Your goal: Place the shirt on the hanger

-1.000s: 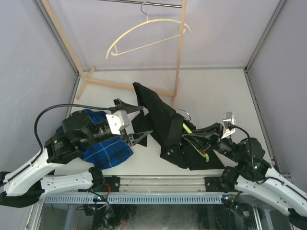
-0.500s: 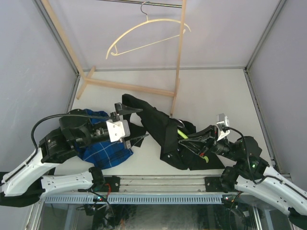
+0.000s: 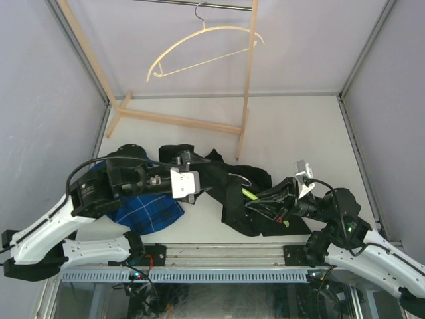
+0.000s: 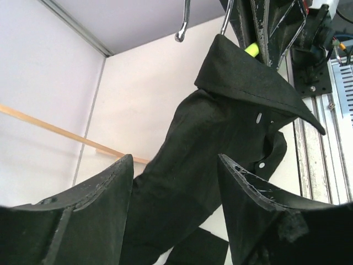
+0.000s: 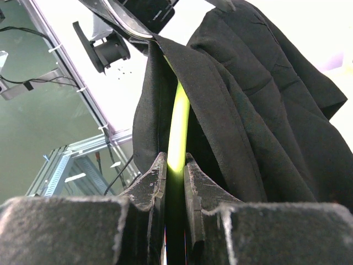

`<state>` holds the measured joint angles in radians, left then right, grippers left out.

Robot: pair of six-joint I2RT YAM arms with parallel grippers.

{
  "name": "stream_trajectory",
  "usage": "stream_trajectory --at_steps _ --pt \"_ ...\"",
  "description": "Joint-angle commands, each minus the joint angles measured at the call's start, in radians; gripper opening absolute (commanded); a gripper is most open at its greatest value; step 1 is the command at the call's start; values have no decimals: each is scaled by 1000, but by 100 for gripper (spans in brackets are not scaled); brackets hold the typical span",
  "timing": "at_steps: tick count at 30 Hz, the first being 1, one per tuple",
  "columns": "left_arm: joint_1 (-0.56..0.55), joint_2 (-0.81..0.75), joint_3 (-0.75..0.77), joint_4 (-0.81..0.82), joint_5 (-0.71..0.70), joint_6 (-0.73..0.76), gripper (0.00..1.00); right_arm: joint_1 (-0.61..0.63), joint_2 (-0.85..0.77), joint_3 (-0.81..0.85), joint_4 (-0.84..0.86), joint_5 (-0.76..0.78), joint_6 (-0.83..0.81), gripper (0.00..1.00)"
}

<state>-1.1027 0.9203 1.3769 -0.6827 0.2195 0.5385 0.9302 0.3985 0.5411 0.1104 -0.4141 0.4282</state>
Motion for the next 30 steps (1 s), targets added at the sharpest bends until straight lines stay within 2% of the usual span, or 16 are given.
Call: stream_trajectory --at_steps 1,9,15,21,27,30 --pt "4 38 51 -17 56 26 65 2 -3 32 131 -56 9 0" --pt "3 95 87 -84 130 48 52 5 37 42 150 -139 13 0" --pt "1 139 112 -109 265 28 41 8 53 48 158 -111 11 0" --pt "-13 166 116 -107 322 18 32 7 69 49 166 -73 14 0" --pt "-24 189 117 -86 352 7 36 10 100 48 195 -78 20 0" --pt "-27 196 115 -69 357 1 43 13 114 49 207 -80 20 0"
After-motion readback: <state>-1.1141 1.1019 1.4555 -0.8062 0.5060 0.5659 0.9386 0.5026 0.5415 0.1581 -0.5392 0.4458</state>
